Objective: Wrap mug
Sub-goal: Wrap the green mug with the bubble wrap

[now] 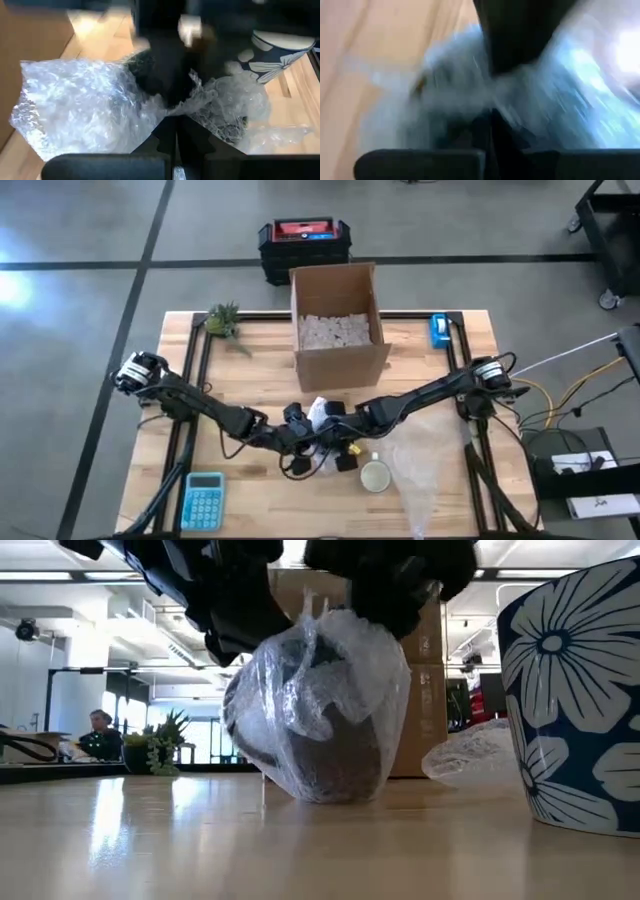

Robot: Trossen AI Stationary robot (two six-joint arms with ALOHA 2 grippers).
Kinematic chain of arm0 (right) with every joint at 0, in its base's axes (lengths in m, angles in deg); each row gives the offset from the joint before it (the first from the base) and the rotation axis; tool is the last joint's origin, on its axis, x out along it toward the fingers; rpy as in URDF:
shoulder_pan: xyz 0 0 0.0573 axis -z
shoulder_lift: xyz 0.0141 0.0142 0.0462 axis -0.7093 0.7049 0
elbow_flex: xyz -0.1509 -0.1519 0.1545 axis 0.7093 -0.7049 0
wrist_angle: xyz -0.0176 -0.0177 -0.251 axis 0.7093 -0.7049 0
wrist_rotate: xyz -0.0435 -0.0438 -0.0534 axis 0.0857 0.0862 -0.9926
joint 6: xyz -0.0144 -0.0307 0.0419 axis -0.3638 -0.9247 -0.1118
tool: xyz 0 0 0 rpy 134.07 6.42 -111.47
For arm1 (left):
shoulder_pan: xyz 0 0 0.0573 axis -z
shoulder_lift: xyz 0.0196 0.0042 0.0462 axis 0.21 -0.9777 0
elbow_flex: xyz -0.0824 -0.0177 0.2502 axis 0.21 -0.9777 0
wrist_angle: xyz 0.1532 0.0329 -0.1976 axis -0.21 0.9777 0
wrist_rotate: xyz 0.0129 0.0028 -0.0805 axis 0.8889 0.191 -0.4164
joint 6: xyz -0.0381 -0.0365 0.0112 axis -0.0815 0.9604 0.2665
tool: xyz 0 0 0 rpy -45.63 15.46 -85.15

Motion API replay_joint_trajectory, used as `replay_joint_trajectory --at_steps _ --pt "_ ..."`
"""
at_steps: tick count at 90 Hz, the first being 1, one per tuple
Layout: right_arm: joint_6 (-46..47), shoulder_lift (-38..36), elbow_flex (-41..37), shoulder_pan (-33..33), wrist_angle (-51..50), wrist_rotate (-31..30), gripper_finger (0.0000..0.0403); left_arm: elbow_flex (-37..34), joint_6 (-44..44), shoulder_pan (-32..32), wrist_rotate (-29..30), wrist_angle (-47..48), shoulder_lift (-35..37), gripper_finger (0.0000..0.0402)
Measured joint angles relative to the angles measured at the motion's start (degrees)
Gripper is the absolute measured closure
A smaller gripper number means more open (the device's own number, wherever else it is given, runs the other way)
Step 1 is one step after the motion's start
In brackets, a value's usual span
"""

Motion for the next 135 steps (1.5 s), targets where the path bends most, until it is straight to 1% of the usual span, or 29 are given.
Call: replay_joint_trajectory --at_steps 10,20,31,43,58,75,89,110,127,135 --pt "-0.52 -3.53 1.18 -0.04 -2.72 -0.11 0.0400 -0.11 0.02 -0.02 -0.24 -0.25 0.19 0.0400" --pt "-0.66 -4.11 1.15 -0.08 2.08 -0.08 0.0400 -0.15 0.02 -0.07 -0.59 -0.67 0.19 0.0400" --pt "-1.19 -1.61 1.15 -0.80 7.36 0.30 0.0400 -0.17 0.02 -0.17 -0.61 -0.94 0.19 0.0400" --pt "-1.22 2.99 1.09 -0.81 7.51 0.59 0.0400 -0.23 0.03 -0.20 -0.66 -1.08 0.19 0.0400" --pt "-1.00 6.63 1.38 -0.77 8.44 0.13 0.0401 -0.44 0.17 -0.16 -1.12 -0.14 1.14 0.0400" --pt "0.33 7.50 1.37 -0.77 7.66 0.44 0.0401 0.30 0.09 0.00 -2.24 0.62 3.11 0.0400" --pt "0.54 7.32 1.24 -0.75 7.07 0.53 0.0401 0.12 1.57 0.04 -2.11 0.10 2.46 0.0400" --pt "0.94 4.19 0.89 -0.66 4.35 0.33 0.0401 0.01 3.04 -0.26 -1.71 -1.21 -0.56 0.0400" --pt "-0.59 -2.78 0.78 -0.38 -1.11 -0.04 0.0401 0.07 2.40 -0.24 -2.66 -1.80 -0.54 0.0400" --pt "-2.19 -5.36 0.78 0.37 -3.11 -1.95 0.0401 0.01 2.10 -0.22 -2.77 -2.85 -0.54 0.0400"
